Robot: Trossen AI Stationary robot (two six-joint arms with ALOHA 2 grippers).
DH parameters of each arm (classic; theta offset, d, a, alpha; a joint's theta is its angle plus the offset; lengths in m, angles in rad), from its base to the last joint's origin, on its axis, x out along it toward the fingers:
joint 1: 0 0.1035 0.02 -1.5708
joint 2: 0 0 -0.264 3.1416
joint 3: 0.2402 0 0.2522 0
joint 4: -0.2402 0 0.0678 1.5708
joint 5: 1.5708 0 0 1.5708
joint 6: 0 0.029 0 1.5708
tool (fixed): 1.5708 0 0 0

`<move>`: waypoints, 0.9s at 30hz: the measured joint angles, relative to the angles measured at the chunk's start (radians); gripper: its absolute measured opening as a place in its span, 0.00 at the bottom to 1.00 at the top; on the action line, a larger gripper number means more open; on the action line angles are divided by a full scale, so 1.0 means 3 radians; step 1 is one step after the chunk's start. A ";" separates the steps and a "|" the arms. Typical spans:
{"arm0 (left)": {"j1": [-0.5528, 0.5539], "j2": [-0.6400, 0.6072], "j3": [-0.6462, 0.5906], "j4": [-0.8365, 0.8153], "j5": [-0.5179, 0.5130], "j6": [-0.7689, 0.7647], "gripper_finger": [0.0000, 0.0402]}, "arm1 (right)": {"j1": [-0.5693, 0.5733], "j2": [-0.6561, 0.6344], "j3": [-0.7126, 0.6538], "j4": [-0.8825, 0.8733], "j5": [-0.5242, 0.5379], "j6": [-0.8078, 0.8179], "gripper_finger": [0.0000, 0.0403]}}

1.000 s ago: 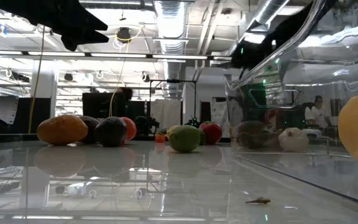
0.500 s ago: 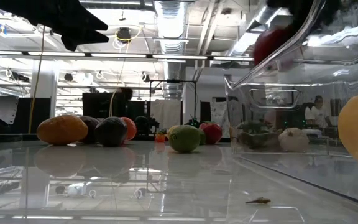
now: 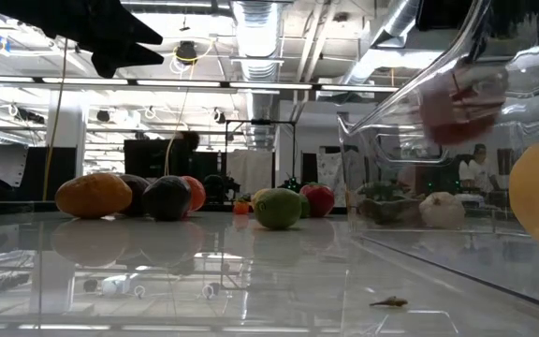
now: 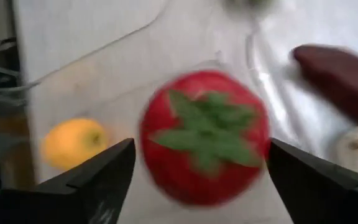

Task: Sort produce into baskets
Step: Put the right tomato into the left transparent bin, then put the tomato into the left transparent bin

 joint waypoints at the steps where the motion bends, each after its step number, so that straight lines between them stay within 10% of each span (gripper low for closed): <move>1: 0.0000 0.0000 0.0000 0.0001 0.0000 -0.0006 0.55 | -0.0042 -0.0008 0.0025 -0.0003 -0.0110 0.0001 0.97; 13: 0.0000 0.0000 0.0000 0.0039 -0.0004 0.0036 0.55 | -0.0880 0.0024 0.0344 0.0033 0.0470 -0.0843 0.91; 27: -0.0003 0.0000 0.0001 0.0014 -0.0006 0.0064 0.55 | -0.2205 0.1184 0.0342 0.1451 0.0839 -0.1926 0.91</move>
